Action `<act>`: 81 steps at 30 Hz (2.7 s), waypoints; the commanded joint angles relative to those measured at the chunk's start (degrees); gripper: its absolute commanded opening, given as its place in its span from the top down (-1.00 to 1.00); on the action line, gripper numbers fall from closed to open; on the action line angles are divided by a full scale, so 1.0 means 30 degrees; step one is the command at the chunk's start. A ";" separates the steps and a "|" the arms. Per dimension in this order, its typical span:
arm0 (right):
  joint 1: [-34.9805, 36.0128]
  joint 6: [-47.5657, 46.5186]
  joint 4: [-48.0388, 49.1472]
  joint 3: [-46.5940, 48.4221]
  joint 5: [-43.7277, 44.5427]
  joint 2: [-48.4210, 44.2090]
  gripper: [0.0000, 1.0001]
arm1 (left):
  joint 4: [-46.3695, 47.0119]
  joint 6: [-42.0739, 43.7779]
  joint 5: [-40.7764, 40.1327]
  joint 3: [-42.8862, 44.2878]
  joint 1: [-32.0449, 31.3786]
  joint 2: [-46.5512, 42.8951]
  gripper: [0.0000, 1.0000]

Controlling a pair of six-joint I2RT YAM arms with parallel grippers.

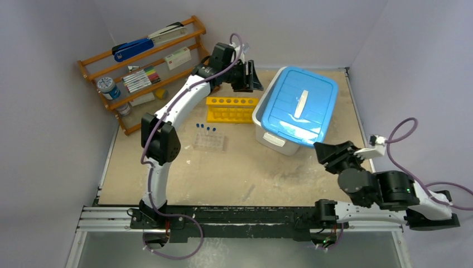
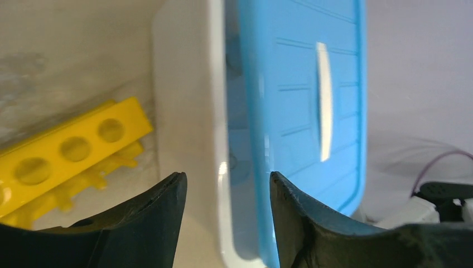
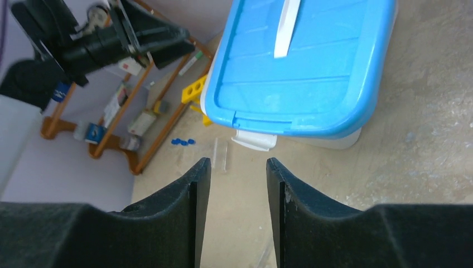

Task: Organize the chemistry lab equipment
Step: Close the lid of the storage box.

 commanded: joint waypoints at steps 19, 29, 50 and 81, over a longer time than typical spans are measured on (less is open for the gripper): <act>-0.0031 -4.0023 2.1666 1.2615 -1.7362 0.9200 -0.38 | 0.5759 -0.0091 -0.1383 -0.6375 0.0302 -0.4668 -0.01; -0.4466 -4.0185 1.5284 2.3339 -2.3665 1.8805 -0.40 | 0.8572 -0.2127 -0.0086 -0.7404 0.0288 -0.4723 0.00; -3.0207 -2.5665 2.2178 0.6646 -2.2881 0.9532 -0.16 | 0.8436 -0.1120 -0.1512 -0.8951 0.0463 -0.5309 0.02; -3.0910 -1.9985 1.6884 -0.3461 -1.7743 0.8816 -0.17 | 0.9341 -0.1576 -0.3852 -0.6851 -0.0532 -0.1197 0.09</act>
